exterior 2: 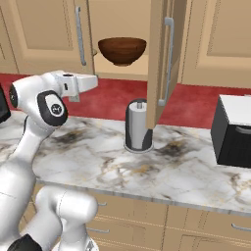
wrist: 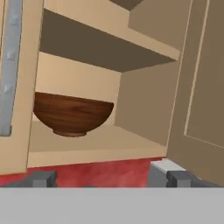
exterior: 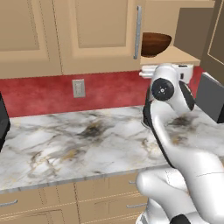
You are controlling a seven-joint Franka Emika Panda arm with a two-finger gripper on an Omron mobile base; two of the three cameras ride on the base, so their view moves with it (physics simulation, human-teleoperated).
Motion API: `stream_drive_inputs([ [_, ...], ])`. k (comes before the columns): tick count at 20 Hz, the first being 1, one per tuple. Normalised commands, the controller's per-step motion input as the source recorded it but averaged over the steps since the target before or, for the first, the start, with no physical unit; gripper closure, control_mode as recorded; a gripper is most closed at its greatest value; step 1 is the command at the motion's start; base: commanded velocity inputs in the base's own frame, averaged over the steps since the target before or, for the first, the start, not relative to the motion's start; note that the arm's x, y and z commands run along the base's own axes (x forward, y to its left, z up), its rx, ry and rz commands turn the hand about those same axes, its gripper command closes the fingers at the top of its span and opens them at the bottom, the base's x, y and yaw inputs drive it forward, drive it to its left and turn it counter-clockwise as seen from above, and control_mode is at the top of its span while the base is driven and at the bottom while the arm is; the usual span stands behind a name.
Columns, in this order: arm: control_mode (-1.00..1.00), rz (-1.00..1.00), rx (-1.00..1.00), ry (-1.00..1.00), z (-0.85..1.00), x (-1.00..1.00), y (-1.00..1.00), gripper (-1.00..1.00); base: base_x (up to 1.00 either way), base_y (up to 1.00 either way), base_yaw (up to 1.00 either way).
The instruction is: Open the cabinet. Pick the bowls from the counter and place them in the cabinet. Then close the cabinet.
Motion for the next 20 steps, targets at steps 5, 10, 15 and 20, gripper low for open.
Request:
stream_drive_inputs([
  [5, -1.0, 0.0, 0.16, 0.0, 0.49, -1.0, -1.0, -1.0, 0.0, 0.0, 0.0],
  [10, -1.0, 0.0, 0.08, 0.03, 0.37, -1.0, -0.99, -1.0, 0.0, 0.0, 0.0],
  [15, -1.0, 0.0, 0.0, 0.14, 0.04, -1.0, -0.85, -1.0, 0.0, 0.0, 0.0],
  [20, -1.0, 0.0, 0.0, 0.07, 0.0, -0.49, -0.32, -1.0, 0.0, 0.0, 0.0],
])
